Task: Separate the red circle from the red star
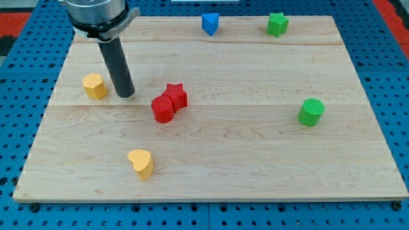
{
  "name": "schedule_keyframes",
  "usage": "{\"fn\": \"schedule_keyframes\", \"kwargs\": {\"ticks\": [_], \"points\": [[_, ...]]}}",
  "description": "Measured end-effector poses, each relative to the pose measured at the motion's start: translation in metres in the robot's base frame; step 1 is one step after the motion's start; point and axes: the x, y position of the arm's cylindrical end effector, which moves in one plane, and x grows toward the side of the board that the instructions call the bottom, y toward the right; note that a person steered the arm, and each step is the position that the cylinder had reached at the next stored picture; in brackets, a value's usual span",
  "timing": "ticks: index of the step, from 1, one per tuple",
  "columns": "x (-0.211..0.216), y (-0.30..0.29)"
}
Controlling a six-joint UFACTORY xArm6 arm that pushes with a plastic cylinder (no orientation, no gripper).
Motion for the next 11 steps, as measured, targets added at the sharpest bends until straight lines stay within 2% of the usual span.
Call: {"fn": "schedule_keyframes", "kwargs": {"ticks": [1, 2, 3, 4, 5, 6, 7, 8, 9, 11], "points": [[-0.022, 0.016], [-0.06, 0.078], [-0.053, 0.154], [-0.042, 0.088], [-0.01, 0.049], [0.048, 0.047], [0.053, 0.068], [0.073, 0.009], [0.095, 0.065], [0.068, 0.22]]}}
